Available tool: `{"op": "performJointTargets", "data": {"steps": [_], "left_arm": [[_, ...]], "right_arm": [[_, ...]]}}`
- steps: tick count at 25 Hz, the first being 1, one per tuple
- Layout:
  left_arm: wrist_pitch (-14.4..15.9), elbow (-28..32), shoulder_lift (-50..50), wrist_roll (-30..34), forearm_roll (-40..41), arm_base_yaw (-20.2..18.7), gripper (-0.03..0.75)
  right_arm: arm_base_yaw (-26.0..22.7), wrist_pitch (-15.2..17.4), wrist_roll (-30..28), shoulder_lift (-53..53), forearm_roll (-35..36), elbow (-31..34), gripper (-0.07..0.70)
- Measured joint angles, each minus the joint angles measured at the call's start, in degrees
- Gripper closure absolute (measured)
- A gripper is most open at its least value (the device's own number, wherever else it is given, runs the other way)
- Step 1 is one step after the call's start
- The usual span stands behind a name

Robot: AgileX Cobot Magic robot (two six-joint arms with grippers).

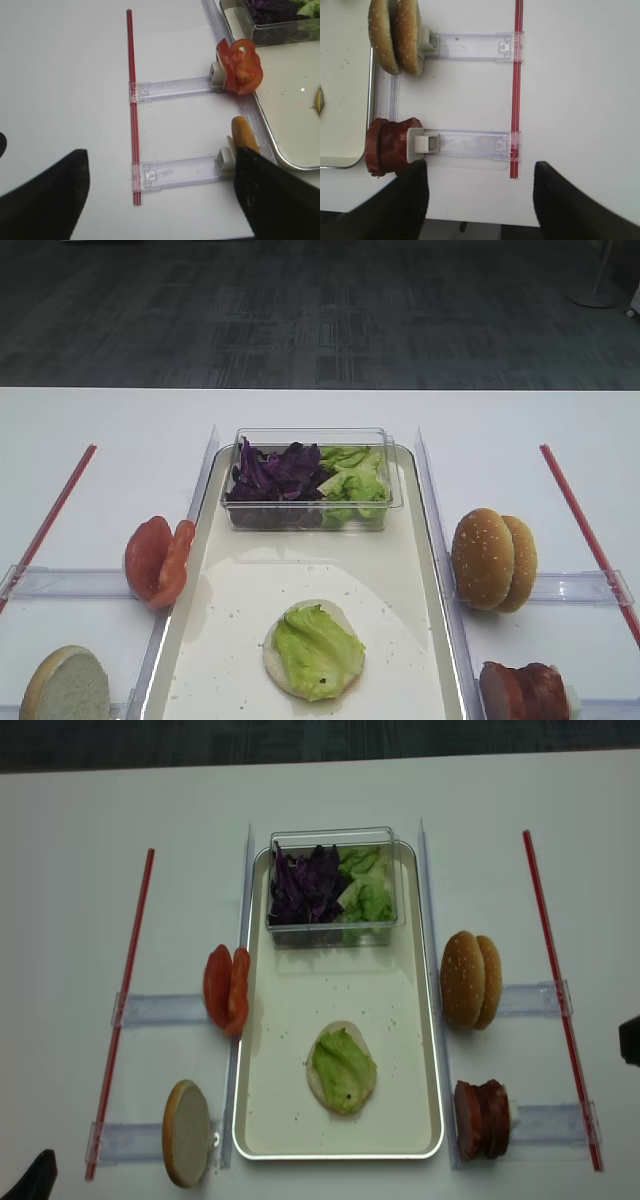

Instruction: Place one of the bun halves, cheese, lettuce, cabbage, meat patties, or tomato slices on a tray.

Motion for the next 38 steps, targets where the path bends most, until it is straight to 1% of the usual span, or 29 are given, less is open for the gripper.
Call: {"op": "performJointTargets", "data": {"steps": [3, 11, 22, 27, 38], "left_arm": [[0.0, 0.0, 0.0, 0.0, 0.0, 0.0, 0.170], [0.0, 0.0, 0.0, 0.0, 0.0, 0.0, 0.170], [0.0, 0.0, 0.0, 0.0, 0.0, 0.0, 0.170], [0.0, 0.0, 0.0, 0.0, 0.0, 0.0, 0.170], [0.0, 0.0, 0.0, 0.0, 0.0, 0.0, 0.170]], "right_arm": [[0.0, -0.8, 0.0, -3.6, 0.0, 2.8, 0.151], [0.0, -1.1, 0.0, -10.0, 0.0, 8.6, 0.151], [0.0, -1.1, 0.0, -20.1, 0.0, 10.2, 0.151], [0.0, -2.4, 0.0, -24.5, -0.2, 12.5, 0.151], [0.0, -2.9, 0.0, -34.6, -0.3, 12.7, 0.151]]}}
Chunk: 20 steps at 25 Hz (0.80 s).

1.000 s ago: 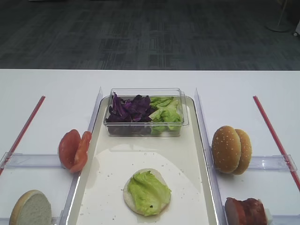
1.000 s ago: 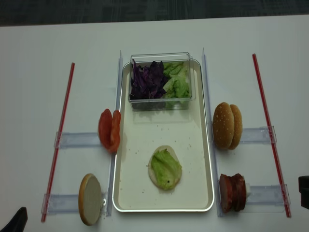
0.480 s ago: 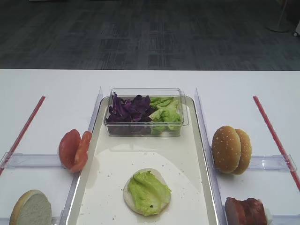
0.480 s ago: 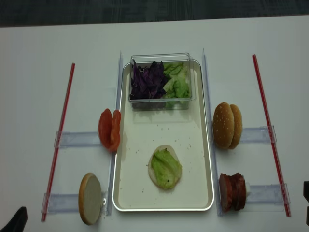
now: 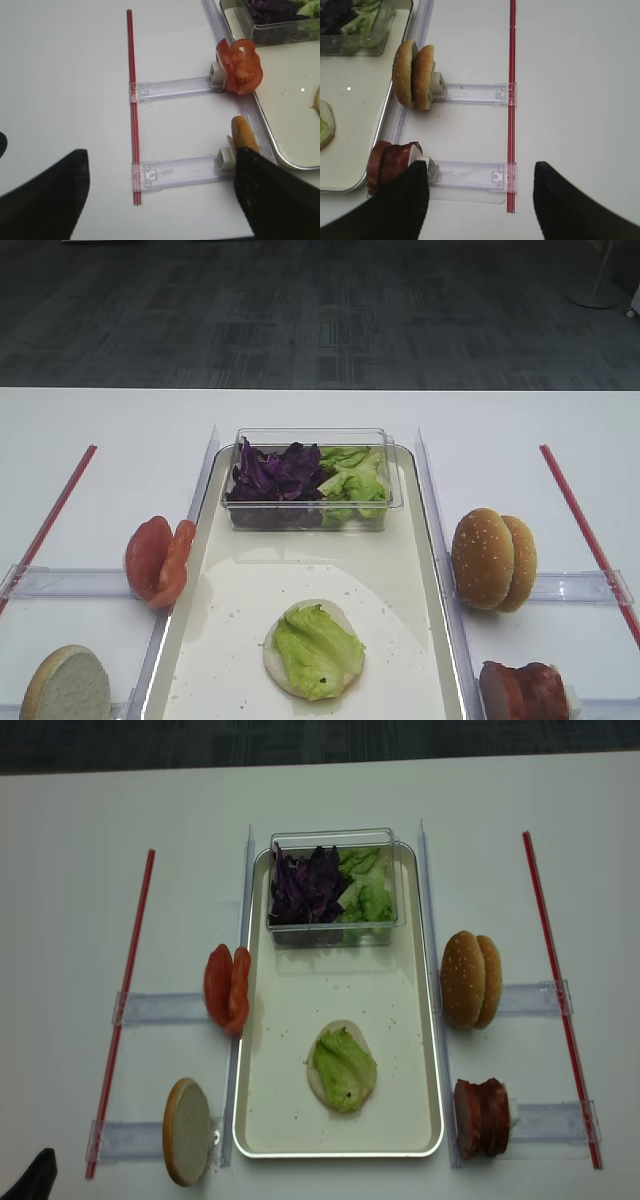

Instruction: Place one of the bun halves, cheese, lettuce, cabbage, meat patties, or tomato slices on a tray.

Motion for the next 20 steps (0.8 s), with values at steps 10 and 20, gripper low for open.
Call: {"op": "performJointTargets", "data": {"steps": [10, 20], "left_arm": [[0.0, 0.0, 0.0, 0.0, 0.0, 0.0, 0.170], [0.0, 0.0, 0.0, 0.0, 0.0, 0.0, 0.170]], "right_arm": [[0.0, 0.0, 0.0, -4.0, -0.2, 0.0, 0.151], [0.0, 0.1, 0.0, -8.3, -0.3, 0.0, 0.151]]}}
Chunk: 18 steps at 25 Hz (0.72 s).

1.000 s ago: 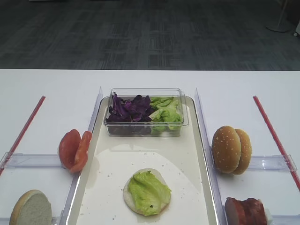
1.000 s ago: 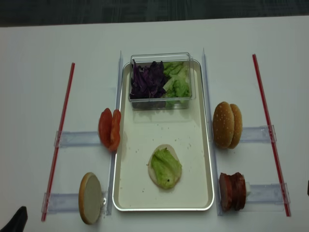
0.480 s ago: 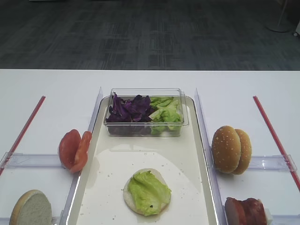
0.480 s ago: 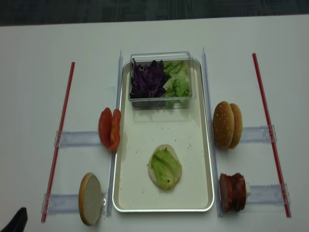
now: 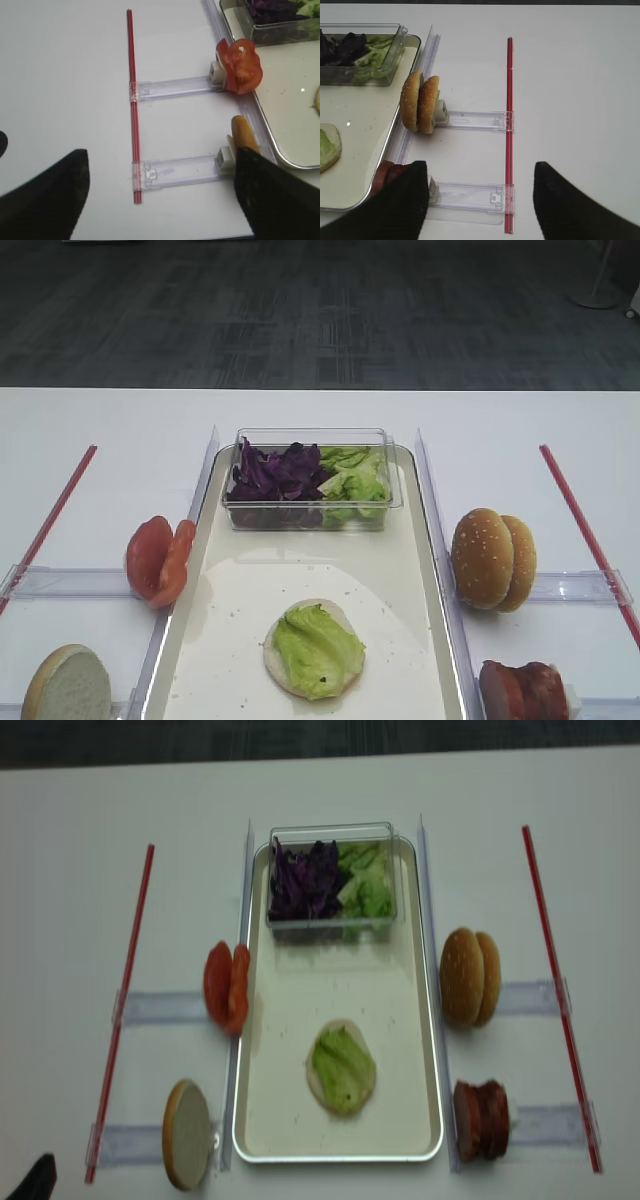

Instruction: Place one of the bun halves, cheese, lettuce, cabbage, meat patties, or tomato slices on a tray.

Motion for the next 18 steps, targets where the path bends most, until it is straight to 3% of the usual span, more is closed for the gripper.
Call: {"op": "performJointTargets", "data": {"steps": [18], "left_arm": [[0.0, 0.0, 0.0, 0.0, 0.0, 0.0, 0.170]], "right_arm": [[0.0, 0.1, -0.1, -0.1, 0.0, 0.0, 0.151]]}}
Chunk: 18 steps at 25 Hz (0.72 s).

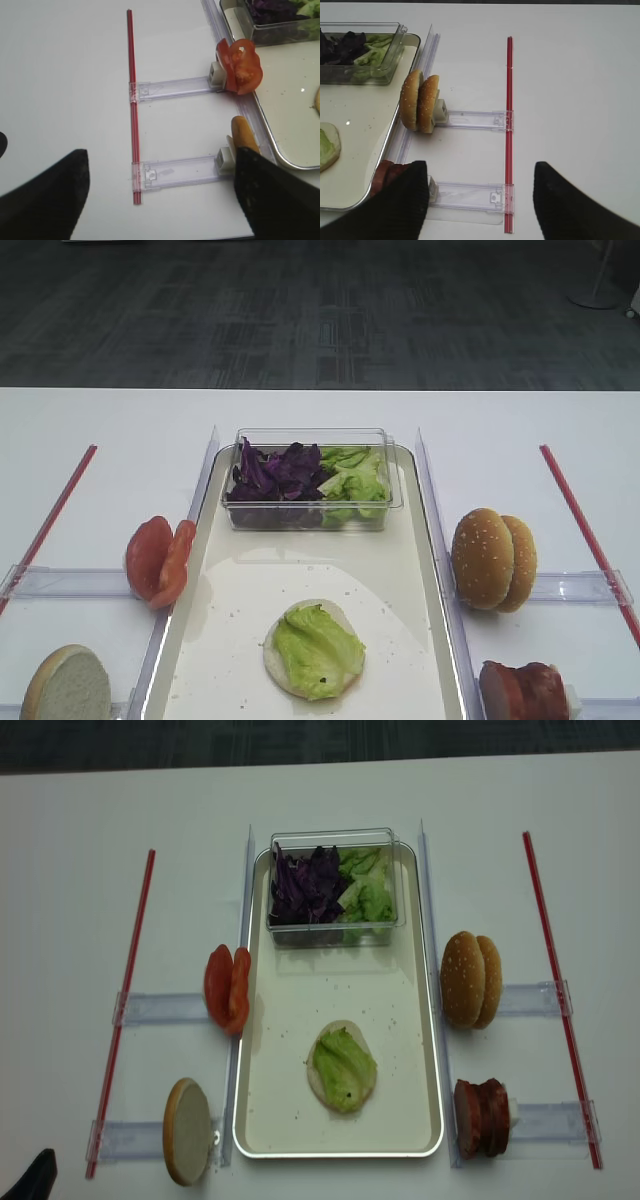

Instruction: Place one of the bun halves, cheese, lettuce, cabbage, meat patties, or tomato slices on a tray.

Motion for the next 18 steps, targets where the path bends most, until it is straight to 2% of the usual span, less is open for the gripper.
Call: {"op": "performJointTargets", "data": {"steps": [18], "left_arm": [[0.0, 0.0, 0.0, 0.0, 0.0, 0.0, 0.170]], "right_arm": [[0.0, 0.0, 0.0, 0.0, 0.0, 0.0, 0.152]]}}
